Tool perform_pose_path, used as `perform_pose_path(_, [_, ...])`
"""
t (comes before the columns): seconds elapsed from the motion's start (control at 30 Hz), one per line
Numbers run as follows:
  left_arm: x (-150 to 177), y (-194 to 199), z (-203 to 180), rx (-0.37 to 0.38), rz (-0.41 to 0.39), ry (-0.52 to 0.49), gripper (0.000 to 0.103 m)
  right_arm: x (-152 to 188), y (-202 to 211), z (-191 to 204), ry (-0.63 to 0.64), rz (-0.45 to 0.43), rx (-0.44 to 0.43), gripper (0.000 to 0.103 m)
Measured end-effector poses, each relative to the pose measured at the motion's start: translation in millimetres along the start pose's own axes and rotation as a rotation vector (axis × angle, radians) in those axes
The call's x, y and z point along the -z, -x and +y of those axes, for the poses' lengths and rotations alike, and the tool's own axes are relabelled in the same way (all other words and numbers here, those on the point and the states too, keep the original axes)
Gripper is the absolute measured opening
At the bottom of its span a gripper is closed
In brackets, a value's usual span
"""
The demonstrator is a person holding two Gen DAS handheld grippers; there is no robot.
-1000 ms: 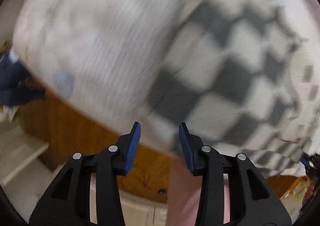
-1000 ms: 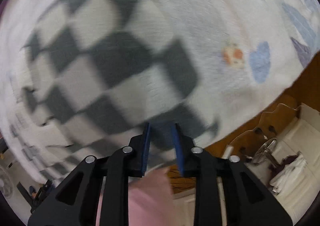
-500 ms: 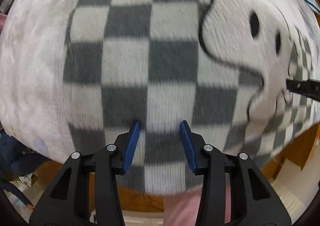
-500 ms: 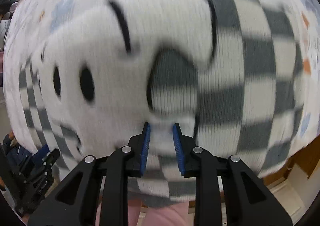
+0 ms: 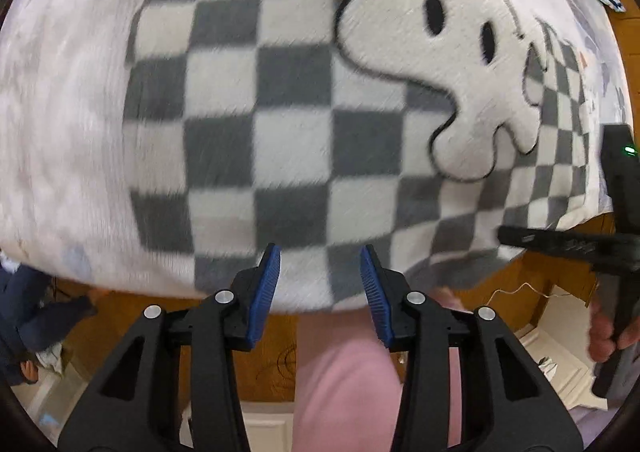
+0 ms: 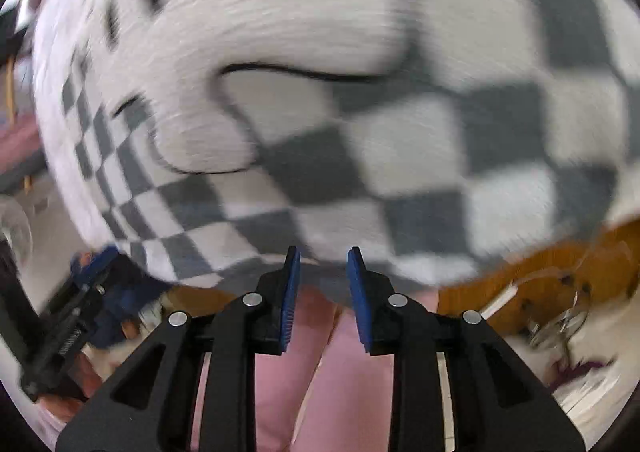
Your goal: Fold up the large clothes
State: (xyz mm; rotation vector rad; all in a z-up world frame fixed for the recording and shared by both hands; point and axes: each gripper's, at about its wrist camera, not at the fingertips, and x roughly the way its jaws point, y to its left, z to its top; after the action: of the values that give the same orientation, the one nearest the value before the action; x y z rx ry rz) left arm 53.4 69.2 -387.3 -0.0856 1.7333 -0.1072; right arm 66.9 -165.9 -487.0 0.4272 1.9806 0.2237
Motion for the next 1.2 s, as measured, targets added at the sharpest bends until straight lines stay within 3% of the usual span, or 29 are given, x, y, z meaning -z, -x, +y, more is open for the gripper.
perform_pose_path(0.07, [-11.1, -1.0, -5.9, -0.016, -0.005, -0.014, 0.042, -11.0, -43.1, 18.9, 0.006, 0.055, 0.025, 0.025])
perform_pose_path(0.13, [-16.2, 3.5, -16.5, -0.048, -0.024, -0.031, 0.042, -13.0, -62.4, 15.3, -0.012, 0.049, 0.030, 0.027])
perform_pose_path(0.27, [-32.8, 25.3, -33.5, -0.040, -0.053, -0.047, 0.042, -5.8, -40.0, 11.2, -0.035, 0.046, 0.016, 0.027])
perform_pose_path(0.33, [-33.3, 31.7, -20.6, -0.057, -0.065, -0.060, 0.042, -1.3, -23.1, 7.5, -0.036, 0.023, 0.004, 0.027])
perform_pose_path(0.4, [-39.4, 44.3, -12.0, -0.062, -0.087, -0.059, 0.044, 1.5, 5.5, 10.3, -0.040, -0.019, -0.011, 0.037])
perform_pose_path(0.47, [-42.3, 51.6, -5.2, -0.058, -0.095, -0.047, 0.055, 10.6, 34.1, 10.9, -0.041, -0.080, -0.009, 0.072])
perform_pose_path(0.53, [-46.1, 65.7, -11.2, -0.072, -0.129, -0.044, 0.073, 21.6, 68.9, 15.1, -0.053, -0.172, 0.017, 0.094])
perform_pose_path(0.63, [-44.8, 72.1, -33.4, -0.077, -0.177, -0.056, 0.090, 43.7, 112.8, 16.8, -0.064, -0.276, 0.036, 0.095])
perform_pose_path(0.77, [-39.1, 94.9, -31.3, -0.048, -0.240, -0.113, 0.090, 59.9, 147.0, 18.1, -0.080, -0.350, 0.051, 0.095])
perform_pose_path(0.93, [-36.9, 122.7, -46.7, -0.043, -0.306, -0.181, 0.091, 77.4, 151.7, 52.8, -0.127, -0.424, 0.048, 0.095])
perform_pose_path(1.2, [-23.6, 142.9, -66.3, -0.013, -0.352, -0.247, 0.091, 117.8, 192.1, 42.0, -0.201, -0.544, -0.001, 0.095])
